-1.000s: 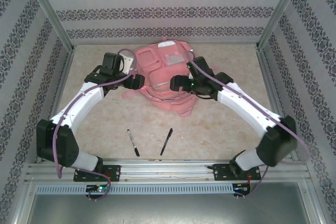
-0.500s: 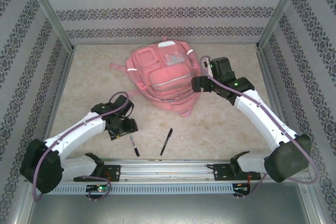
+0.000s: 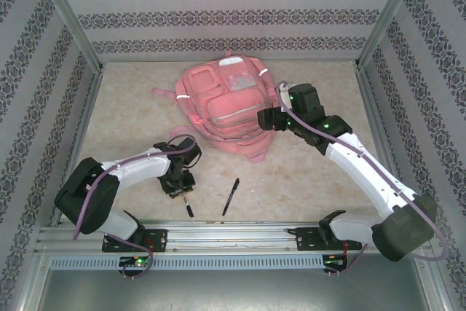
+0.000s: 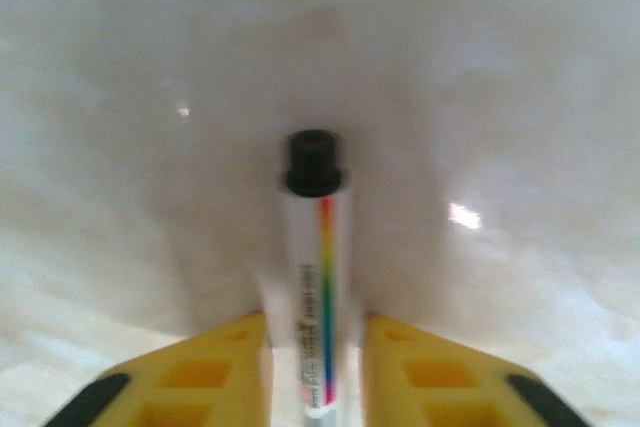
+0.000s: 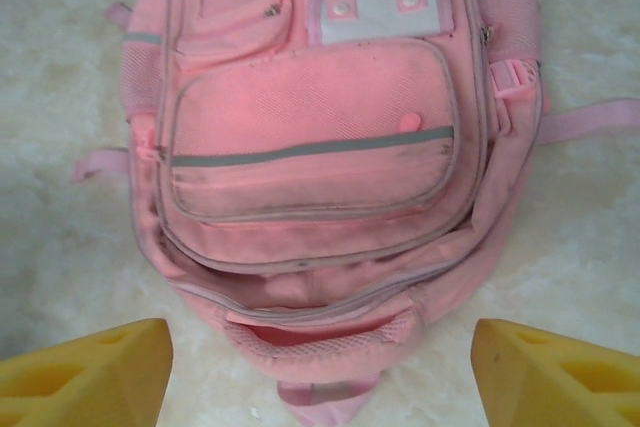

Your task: Pack the student bag

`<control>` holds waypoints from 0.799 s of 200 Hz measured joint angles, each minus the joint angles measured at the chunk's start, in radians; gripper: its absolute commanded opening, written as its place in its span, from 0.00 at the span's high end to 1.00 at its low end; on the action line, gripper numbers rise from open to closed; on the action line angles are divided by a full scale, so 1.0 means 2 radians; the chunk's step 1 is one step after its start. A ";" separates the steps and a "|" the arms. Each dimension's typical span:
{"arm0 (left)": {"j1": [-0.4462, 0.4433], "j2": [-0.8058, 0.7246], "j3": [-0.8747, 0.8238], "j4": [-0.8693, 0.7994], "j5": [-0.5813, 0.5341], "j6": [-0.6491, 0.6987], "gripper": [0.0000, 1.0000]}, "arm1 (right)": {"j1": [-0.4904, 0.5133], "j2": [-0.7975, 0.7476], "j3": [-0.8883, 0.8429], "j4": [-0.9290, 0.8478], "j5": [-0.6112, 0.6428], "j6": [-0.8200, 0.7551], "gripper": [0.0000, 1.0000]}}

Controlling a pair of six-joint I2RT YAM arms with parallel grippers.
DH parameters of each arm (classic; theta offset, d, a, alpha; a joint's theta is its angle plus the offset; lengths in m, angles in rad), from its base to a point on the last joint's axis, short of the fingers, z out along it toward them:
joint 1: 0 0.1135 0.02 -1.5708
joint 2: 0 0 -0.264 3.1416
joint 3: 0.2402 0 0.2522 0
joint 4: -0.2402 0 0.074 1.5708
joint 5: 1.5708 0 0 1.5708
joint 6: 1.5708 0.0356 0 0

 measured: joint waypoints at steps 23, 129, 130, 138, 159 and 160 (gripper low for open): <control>0.000 0.003 0.005 -0.002 0.003 -0.002 0.87 | 0.007 -0.017 -0.007 0.010 -0.014 0.018 0.24; 0.000 -0.104 0.141 0.093 0.059 0.078 0.90 | 0.072 0.072 -0.068 0.074 -0.319 0.080 0.27; 0.000 -0.104 0.142 0.093 0.060 0.078 0.90 | 0.072 0.073 -0.068 0.075 -0.323 0.080 0.27; 0.000 -0.097 0.152 0.104 0.067 0.080 0.91 | 0.076 0.077 -0.071 0.083 -0.338 0.080 0.27; 0.000 -0.073 0.160 0.132 0.097 0.077 0.91 | 0.090 0.076 -0.084 0.103 -0.354 0.080 0.30; 0.000 -0.072 0.160 0.133 0.097 0.077 0.91 | 0.090 0.076 -0.084 0.104 -0.354 0.080 0.30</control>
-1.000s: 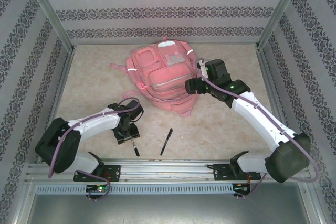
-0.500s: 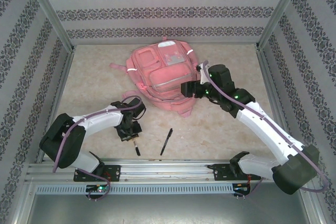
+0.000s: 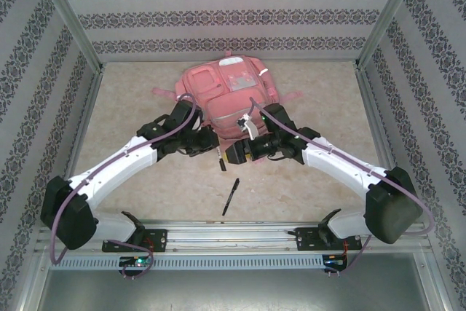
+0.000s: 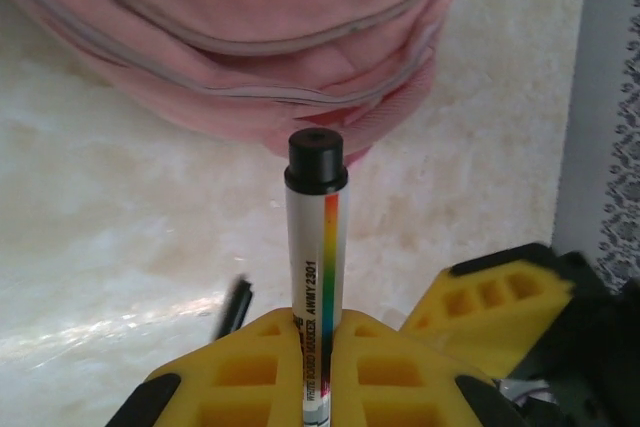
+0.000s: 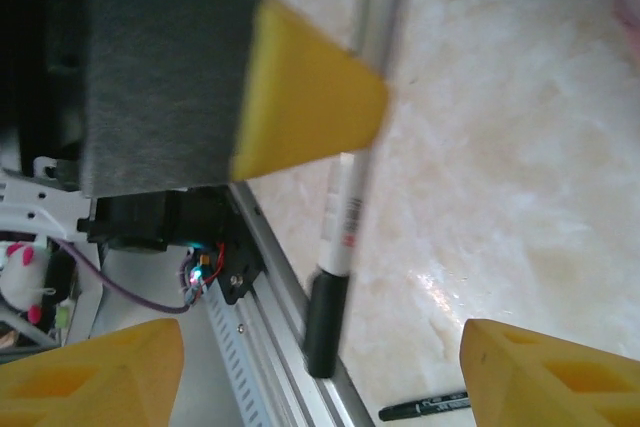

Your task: Pack the student bag

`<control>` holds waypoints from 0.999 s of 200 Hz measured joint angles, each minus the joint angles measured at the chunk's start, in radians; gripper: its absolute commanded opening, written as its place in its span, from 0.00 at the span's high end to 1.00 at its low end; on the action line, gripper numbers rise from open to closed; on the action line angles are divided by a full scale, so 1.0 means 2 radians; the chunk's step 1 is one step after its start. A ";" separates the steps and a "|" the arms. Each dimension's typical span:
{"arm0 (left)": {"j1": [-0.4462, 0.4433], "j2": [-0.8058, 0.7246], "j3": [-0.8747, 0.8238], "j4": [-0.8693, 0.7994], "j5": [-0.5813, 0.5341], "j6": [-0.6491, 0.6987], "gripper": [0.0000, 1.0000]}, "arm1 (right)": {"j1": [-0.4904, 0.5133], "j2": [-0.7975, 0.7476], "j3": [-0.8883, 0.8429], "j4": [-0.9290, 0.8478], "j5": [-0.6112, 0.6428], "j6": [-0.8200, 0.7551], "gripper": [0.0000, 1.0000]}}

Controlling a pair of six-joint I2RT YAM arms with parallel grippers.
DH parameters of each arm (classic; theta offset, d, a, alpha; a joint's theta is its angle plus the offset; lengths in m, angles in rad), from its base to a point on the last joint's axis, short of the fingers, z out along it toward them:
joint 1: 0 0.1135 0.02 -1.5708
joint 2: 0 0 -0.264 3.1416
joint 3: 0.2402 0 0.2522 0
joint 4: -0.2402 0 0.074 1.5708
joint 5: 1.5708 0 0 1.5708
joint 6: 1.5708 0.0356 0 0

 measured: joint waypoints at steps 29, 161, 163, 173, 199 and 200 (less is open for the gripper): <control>0.000 0.019 -0.021 0.057 0.039 -0.032 0.93 | 0.013 0.000 -0.010 0.025 0.006 0.006 0.49; 0.001 0.004 -0.050 0.107 0.091 -0.050 0.95 | -0.029 -0.016 -0.056 0.062 0.051 0.034 0.52; 0.001 0.004 -0.050 0.107 0.092 -0.050 0.96 | -0.028 -0.015 -0.056 0.062 0.049 0.035 0.53; 0.001 0.004 -0.050 0.108 0.094 -0.051 0.95 | -0.020 -0.008 -0.056 0.065 0.043 0.032 0.63; 0.001 0.004 -0.050 0.109 0.102 -0.050 0.93 | -0.005 0.009 -0.054 0.080 0.020 0.042 0.93; 0.001 0.004 -0.050 0.109 0.103 -0.050 0.93 | -0.005 0.010 -0.053 0.082 0.019 0.041 0.95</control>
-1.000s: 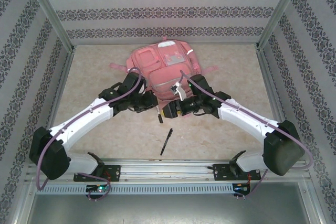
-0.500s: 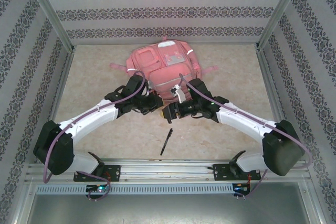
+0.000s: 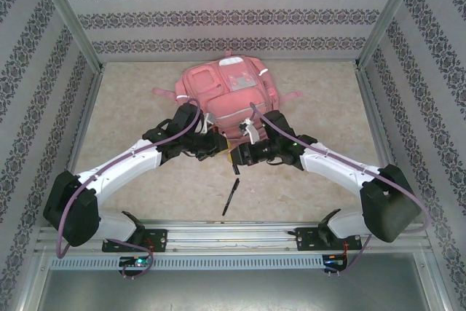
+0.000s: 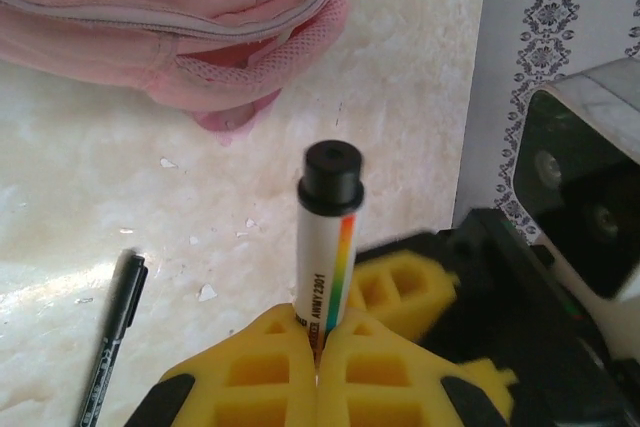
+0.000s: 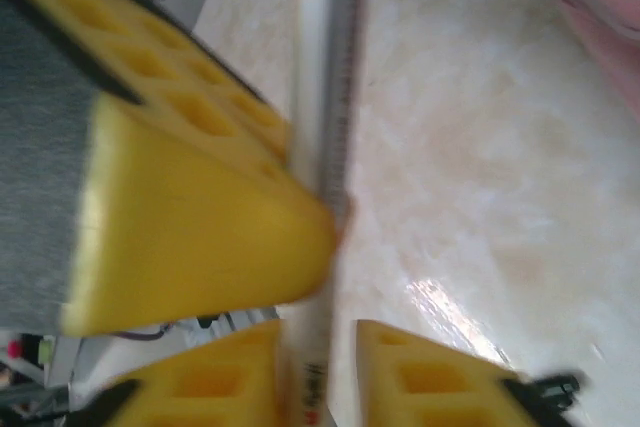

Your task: Pack the student bag

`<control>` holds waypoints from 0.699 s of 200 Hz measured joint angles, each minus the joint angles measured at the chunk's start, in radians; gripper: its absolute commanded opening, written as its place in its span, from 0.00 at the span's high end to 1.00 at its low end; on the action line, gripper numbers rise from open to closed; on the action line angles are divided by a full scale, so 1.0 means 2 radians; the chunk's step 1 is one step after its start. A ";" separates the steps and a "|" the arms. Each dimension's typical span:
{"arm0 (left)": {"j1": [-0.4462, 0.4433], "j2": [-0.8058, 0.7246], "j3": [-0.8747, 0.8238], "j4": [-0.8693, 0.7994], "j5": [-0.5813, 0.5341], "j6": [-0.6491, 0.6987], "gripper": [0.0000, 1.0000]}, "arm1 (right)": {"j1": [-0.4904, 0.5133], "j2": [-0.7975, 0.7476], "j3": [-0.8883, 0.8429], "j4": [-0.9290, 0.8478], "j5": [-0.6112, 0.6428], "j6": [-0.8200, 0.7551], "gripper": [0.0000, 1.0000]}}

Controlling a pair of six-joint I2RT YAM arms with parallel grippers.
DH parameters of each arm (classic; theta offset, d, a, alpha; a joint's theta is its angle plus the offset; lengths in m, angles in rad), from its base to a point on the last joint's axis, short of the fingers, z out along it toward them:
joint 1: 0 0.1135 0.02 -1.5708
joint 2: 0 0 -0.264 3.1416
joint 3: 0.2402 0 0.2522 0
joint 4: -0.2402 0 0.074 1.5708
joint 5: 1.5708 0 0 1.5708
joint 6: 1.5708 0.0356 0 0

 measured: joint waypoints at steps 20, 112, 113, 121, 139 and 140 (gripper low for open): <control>0.004 0.001 0.000 0.004 0.001 0.004 0.70 | -0.006 0.010 0.010 0.001 -0.021 0.020 1.00; 0.032 0.172 0.357 -0.147 -0.075 0.402 0.34 | -0.259 -0.098 -0.021 -0.059 0.120 0.138 1.00; 0.032 0.179 0.362 -0.150 -0.077 0.410 0.33 | -0.260 -0.099 -0.021 -0.060 0.121 0.139 1.00; 0.031 0.219 0.397 -0.176 -0.091 0.448 0.29 | -0.277 -0.111 -0.027 -0.073 0.131 0.146 1.00; 0.026 0.309 0.469 -0.235 -0.129 0.513 0.20 | -0.307 -0.137 -0.035 -0.092 0.144 0.159 1.00; 0.026 0.312 0.471 -0.237 -0.131 0.515 0.20 | -0.307 -0.138 -0.035 -0.092 0.144 0.159 1.00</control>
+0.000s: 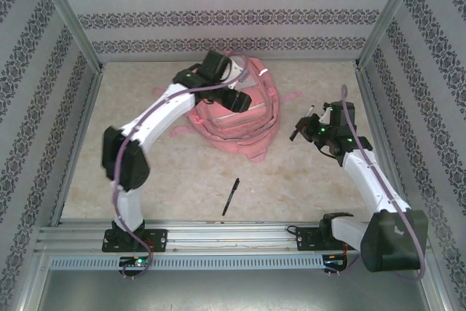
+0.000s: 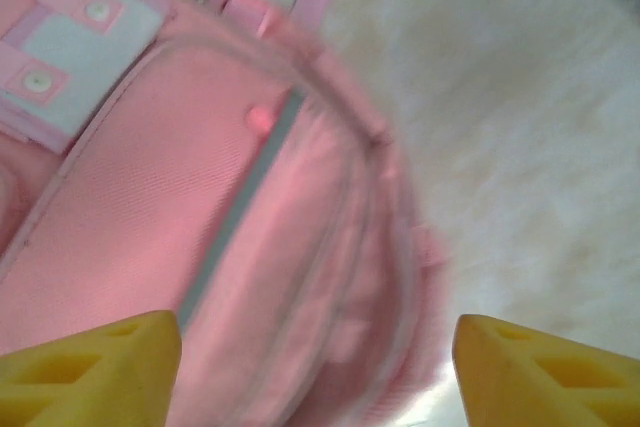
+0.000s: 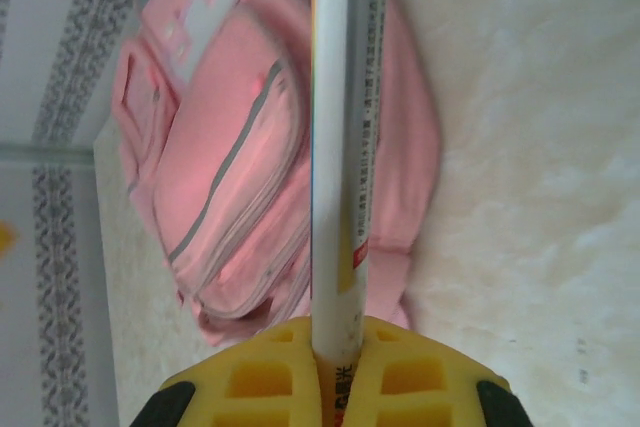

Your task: Pack the student bag

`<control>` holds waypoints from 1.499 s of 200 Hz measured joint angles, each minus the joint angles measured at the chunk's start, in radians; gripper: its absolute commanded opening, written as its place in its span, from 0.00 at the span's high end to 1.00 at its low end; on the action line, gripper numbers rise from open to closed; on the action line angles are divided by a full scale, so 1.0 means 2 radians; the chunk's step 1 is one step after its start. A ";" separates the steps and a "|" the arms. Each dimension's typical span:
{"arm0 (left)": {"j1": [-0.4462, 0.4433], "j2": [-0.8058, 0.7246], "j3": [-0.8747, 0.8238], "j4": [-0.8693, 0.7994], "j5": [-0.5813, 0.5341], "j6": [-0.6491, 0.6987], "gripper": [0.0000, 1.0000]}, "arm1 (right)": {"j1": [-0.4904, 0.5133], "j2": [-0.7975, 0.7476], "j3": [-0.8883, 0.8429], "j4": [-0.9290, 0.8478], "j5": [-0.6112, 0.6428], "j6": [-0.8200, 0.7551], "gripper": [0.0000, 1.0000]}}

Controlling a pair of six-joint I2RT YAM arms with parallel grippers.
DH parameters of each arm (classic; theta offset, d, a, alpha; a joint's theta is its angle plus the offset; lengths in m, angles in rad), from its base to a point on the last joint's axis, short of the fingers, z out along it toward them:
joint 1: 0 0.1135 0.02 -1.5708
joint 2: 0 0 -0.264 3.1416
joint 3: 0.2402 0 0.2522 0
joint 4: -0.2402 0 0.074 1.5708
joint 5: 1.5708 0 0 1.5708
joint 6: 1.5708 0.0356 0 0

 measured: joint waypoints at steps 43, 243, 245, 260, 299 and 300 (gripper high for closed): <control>-0.019 0.138 0.087 -0.093 -0.078 0.089 0.18 | -0.012 -0.035 -0.022 -0.017 0.010 0.010 1.00; -0.025 0.181 0.258 -0.213 0.007 0.066 1.00 | 0.090 0.114 0.009 0.082 -0.058 0.150 1.00; -0.025 0.180 0.259 -0.213 0.012 0.061 1.00 | 0.094 0.120 0.011 0.085 -0.056 0.160 1.00; -0.020 0.173 0.259 -0.212 0.042 0.037 1.00 | 0.118 0.154 0.029 0.106 -0.034 0.205 1.00; -0.016 0.168 0.259 -0.212 0.072 -0.004 1.00 | 0.177 0.246 0.084 0.154 0.047 0.291 0.94; -0.016 0.168 0.259 -0.212 0.072 -0.004 1.00 | 0.177 0.247 0.085 0.155 0.048 0.292 0.92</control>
